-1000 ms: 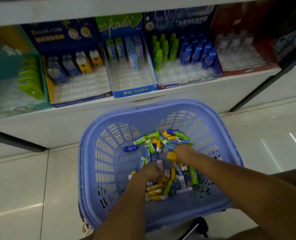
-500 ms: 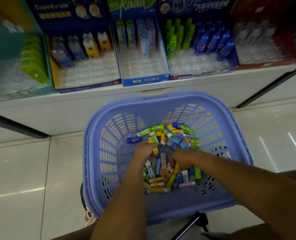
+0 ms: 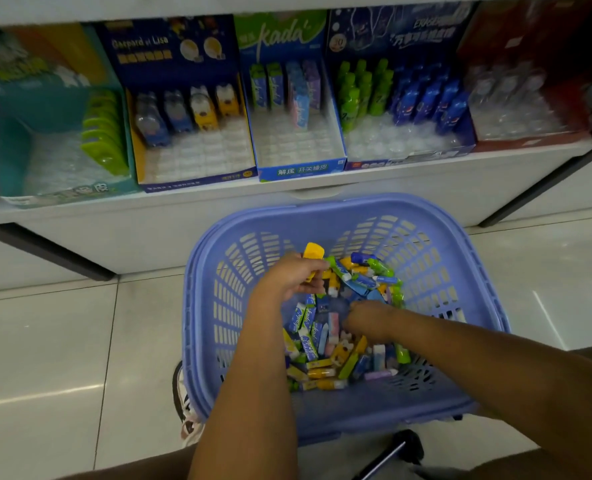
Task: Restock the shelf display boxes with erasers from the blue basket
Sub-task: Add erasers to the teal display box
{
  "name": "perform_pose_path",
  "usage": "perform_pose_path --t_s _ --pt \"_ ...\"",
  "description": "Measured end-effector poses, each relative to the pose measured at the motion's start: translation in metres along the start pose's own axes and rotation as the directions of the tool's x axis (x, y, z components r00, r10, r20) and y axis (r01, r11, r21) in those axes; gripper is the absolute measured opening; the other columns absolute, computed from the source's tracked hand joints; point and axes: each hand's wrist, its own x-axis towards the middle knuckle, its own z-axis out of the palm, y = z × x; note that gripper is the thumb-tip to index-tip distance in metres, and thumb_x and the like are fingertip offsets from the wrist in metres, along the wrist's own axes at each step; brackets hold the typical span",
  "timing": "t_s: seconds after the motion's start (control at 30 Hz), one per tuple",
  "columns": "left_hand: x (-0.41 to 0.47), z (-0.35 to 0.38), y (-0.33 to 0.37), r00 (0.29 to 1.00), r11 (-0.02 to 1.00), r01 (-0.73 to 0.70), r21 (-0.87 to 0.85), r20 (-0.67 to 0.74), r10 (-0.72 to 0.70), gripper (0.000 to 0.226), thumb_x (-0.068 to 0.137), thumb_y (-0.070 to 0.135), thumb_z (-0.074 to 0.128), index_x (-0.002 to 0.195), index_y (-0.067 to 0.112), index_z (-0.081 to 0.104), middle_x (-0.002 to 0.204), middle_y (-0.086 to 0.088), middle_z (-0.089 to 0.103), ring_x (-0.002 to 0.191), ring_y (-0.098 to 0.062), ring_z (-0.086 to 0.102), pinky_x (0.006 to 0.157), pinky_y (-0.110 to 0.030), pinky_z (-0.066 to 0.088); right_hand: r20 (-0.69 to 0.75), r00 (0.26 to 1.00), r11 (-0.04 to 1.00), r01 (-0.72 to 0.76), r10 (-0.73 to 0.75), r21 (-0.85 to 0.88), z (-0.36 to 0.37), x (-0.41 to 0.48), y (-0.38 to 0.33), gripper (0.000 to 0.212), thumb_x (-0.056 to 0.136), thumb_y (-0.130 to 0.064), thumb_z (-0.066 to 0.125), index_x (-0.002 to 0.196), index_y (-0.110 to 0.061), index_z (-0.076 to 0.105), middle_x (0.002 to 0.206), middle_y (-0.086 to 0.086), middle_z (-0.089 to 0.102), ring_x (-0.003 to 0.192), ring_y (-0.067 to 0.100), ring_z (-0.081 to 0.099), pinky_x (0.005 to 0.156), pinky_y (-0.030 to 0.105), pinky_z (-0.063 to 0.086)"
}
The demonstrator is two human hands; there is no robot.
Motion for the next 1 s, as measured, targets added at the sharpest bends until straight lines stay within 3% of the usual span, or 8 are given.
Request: perform_pose_path --t_s 0.03,0.1,0.23,0.4,0.47,0.7,0.9,1.0 --pt "-0.003 -0.002 0.004 1.0 0.999 -0.023 0.025 0.002 0.023 0.019 0.087 0.015 0.067 0.074 0.009 0.054 0.064 -0.004 0.055 0.056 -0.017 0.058 0.06 -0.029 0.057 0.013 1.0 1.0 -0.022 0.022 0.021 -0.006 -0.003 -0.001 0.007 0.085 -0.001 0.058 0.091 -0.005 0.057 0.086 0.016 0.055 0.079 0.03 0.054 0.064 0.034 0.038" --pt "-0.01 -0.007 0.011 0.998 0.994 -0.068 0.09 -0.005 0.068 0.021 0.085 0.017 0.07 0.072 0.01 0.055 0.063 -0.005 0.057 0.058 -0.017 0.059 0.061 -0.028 0.056 0.027 0.996 0.985 -0.084 0.081 0.148 -0.018 -0.01 0.005 0.021 0.087 -0.011 0.061 0.072 -0.009 0.047 0.064 0.008 0.038 0.058 0.023 0.036 0.059 0.032 0.031" --pt "-0.027 -0.018 0.032 0.991 0.978 -0.133 0.163 0.007 0.134 0.013 0.085 0.018 0.07 0.083 0.008 0.063 0.075 -0.006 0.067 0.068 -0.016 0.066 0.072 -0.029 0.057 -0.001 0.984 0.74 -0.134 0.179 0.659 -0.055 -0.045 0.029 0.013 0.093 -0.021 0.06 0.096 -0.012 0.068 0.092 0.006 0.062 0.078 0.02 0.053 0.074 0.031 0.045" --pt "-0.052 -0.025 0.056 0.979 0.971 -0.202 0.13 0.071 0.194 0.017 0.085 0.016 0.069 0.096 0.004 0.064 0.086 -0.008 0.072 0.081 -0.019 0.071 0.081 -0.032 0.058 -0.293 0.921 0.226 0.237 0.257 0.945 -0.1 -0.087 0.033 0.013 0.091 -0.012 0.06 0.103 -0.009 0.063 0.093 0.01 0.066 0.08 0.019 0.063 0.082 0.032 0.053" --pt "-0.063 -0.026 0.063 0.965 0.966 -0.252 0.057 0.094 0.246 0.011 0.083 0.014 0.071 0.089 0.006 0.066 0.089 -0.012 0.073 0.083 -0.022 0.072 0.078 -0.031 0.059 -0.398 0.872 0.167 0.363 0.284 0.916 -0.12 -0.099 0.025 0.015 0.091 -0.01 0.059 0.105 -0.009 0.063 0.09 0.007 0.068 0.077 0.017 0.066 0.075 0.026 0.056" --pt "-0.1 -0.049 0.089 0.85 0.853 -0.52 -0.044 -0.124 0.511 0.011 0.076 0.011 0.074 0.072 0.008 0.064 0.06 -0.001 0.069 0.058 -0.01 0.068 0.057 -0.017 0.055 -0.627 0.724 0.403 0.502 0.287 0.765 -0.184 -0.119 -0.015 0.028 0.081 -0.015 0.073 0.106 -0.015 0.059 0.091 -0.001 0.065 0.072 0.003 0.059 0.069 0.016 0.048" --pt "-0.118 -0.067 0.1 0.708 0.739 -0.673 0.037 -0.257 0.658 0.017 0.078 0.019 0.074 0.068 0.01 0.063 0.054 0.002 0.066 0.049 -0.006 0.061 0.05 -0.014 0.048 -0.769 0.62 0.669 0.506 0.157 0.545 -0.228 -0.112 -0.041 0.04 0.08 -0.028 0.074 0.112 -0.04 0.054 0.086 -0.011 0.056 0.055 0.009 0.046 0.055 0.019 0.042" --pt "-0.117 -0.066 0.106 0.65 0.704 -0.711 -0.012 -0.396 0.649 0.025 0.087 0.032 0.064 0.073 0.012 0.065 0.06 0.001 0.066 0.053 -0.008 0.061 0.053 -0.019 0.051 -0.817 0.539 0.654 0.546 0.204 0.524 -0.246 -0.105 -0.043 0.033 0.084 -0.024 0.069 0.1 -0.048 0.052 0.085 -0.011 0.06 0.058 0.013 0.058 0.057 0.024 0.051"
